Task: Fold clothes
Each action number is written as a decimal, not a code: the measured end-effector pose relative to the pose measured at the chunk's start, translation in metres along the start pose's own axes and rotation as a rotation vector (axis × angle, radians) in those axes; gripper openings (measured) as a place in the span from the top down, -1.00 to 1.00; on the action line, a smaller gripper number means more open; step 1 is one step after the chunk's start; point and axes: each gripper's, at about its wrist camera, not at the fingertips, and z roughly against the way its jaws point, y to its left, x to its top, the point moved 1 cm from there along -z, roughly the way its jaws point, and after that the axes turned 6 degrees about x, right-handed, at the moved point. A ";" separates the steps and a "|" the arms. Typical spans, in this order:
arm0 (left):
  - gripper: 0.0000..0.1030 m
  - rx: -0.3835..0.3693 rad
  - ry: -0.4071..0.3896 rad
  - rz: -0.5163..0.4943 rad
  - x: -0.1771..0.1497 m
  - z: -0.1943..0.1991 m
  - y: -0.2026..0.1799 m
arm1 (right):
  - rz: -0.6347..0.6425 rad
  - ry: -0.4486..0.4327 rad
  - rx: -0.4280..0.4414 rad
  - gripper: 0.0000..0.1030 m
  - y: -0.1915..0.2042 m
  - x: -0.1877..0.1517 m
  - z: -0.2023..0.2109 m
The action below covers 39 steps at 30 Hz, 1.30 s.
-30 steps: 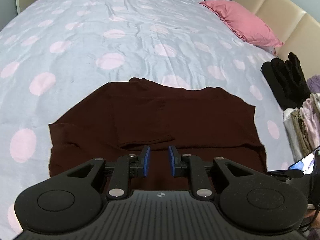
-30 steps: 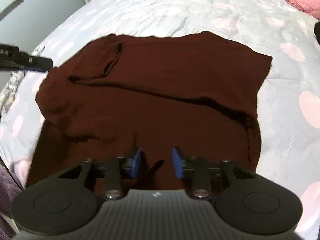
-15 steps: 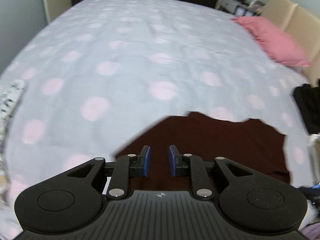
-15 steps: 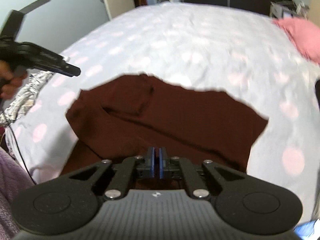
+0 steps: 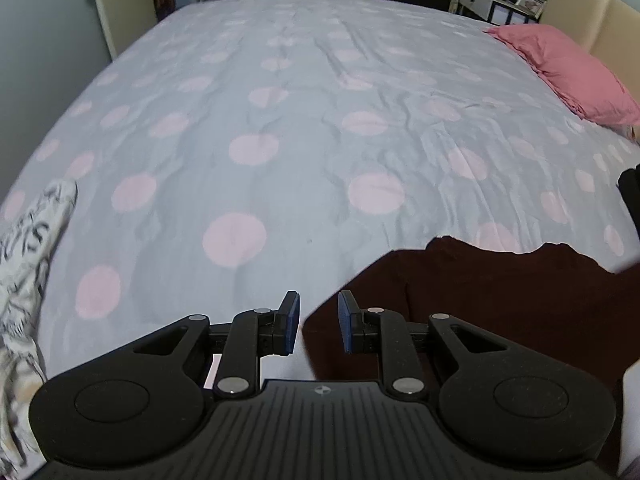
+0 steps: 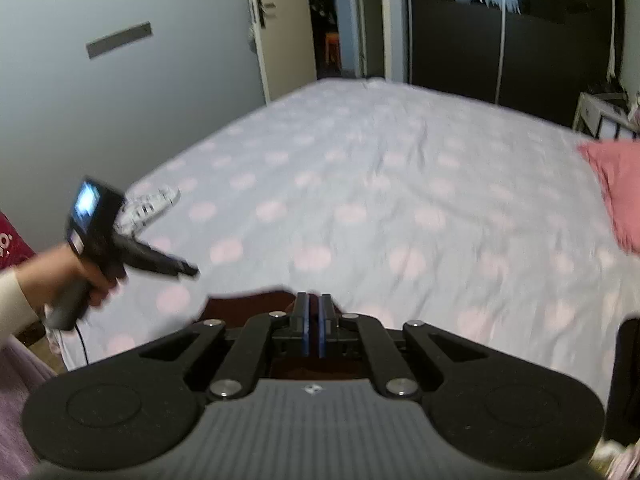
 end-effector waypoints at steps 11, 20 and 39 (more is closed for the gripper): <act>0.65 0.001 0.036 -0.023 -0.003 -0.012 -0.008 | 0.013 -0.025 -0.178 0.90 -0.045 0.043 0.032; 0.65 -0.004 0.066 -0.095 -0.011 -0.030 -0.027 | -0.253 0.086 -0.348 0.90 -0.161 -0.031 0.033; 0.12 -0.104 0.087 -0.503 -0.077 -0.034 -0.129 | -0.483 0.112 -0.275 0.89 -0.215 -0.142 0.000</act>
